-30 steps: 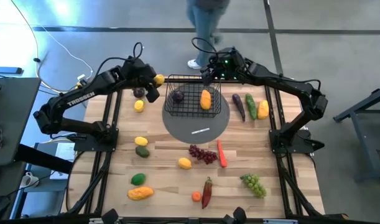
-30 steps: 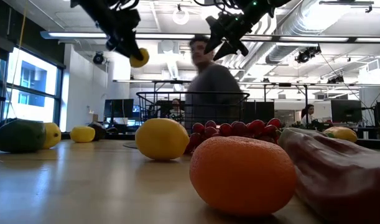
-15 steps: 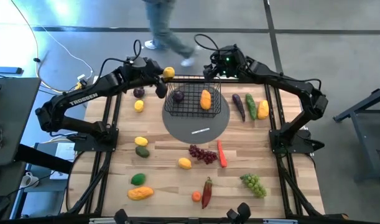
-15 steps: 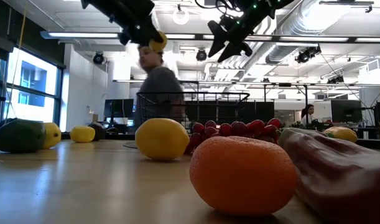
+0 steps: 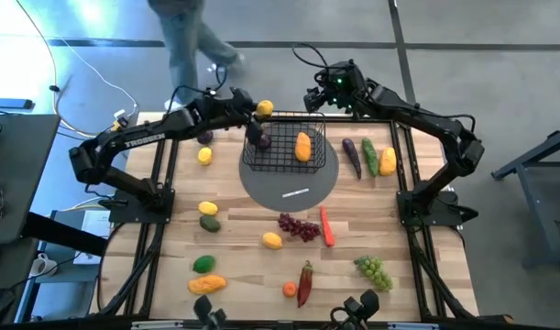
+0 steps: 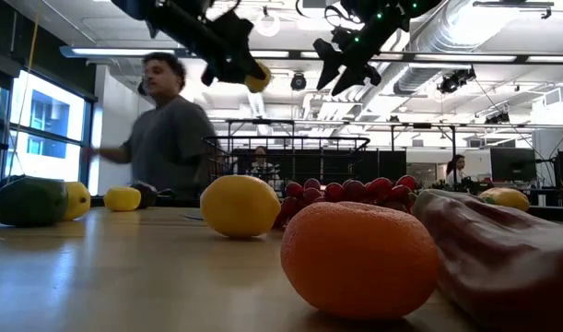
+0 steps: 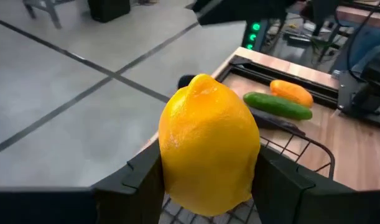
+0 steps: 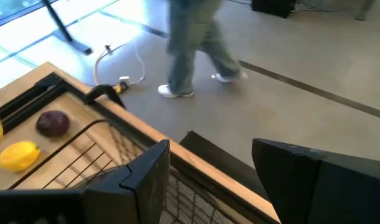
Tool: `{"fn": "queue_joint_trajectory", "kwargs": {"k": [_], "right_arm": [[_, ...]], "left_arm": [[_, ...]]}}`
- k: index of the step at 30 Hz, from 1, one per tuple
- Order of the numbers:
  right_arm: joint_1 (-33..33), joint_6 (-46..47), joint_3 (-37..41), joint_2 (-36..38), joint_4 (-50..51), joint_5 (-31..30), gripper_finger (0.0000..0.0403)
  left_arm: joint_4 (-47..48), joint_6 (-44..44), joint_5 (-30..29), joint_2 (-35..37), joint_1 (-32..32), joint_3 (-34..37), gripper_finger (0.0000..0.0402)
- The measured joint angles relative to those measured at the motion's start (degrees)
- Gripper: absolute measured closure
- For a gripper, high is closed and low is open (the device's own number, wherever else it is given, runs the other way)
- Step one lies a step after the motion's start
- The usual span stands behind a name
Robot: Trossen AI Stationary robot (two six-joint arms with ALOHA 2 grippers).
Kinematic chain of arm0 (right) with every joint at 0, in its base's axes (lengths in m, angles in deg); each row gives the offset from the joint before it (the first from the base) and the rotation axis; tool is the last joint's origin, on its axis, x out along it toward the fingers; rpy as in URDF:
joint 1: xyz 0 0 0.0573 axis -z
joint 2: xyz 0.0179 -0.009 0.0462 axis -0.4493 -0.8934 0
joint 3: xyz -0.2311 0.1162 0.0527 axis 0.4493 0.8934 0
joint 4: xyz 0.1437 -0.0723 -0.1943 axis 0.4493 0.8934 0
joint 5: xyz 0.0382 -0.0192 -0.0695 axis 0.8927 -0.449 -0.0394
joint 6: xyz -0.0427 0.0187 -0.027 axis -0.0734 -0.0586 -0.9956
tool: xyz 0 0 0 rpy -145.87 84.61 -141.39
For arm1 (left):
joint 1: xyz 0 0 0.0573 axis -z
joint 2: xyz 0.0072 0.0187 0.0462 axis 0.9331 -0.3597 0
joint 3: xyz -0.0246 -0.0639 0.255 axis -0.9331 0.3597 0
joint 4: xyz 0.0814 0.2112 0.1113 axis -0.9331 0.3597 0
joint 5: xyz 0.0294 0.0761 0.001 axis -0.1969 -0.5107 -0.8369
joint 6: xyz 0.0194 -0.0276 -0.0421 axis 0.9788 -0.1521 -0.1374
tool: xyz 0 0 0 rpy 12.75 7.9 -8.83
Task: Build produce basket
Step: Put the top right yellow lemon into the black wire basket
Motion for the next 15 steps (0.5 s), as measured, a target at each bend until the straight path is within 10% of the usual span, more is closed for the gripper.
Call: {"fn": "queue_joint_trajectory", "kwargs": {"k": [15], "right_arm": [[0.9,1.2,0.0,0.0,0.0,-1.7,0.0192]], "left_arm": [[-6.7,-2.5,2.8,-13.9,0.0,0.0,0.0220]]}}
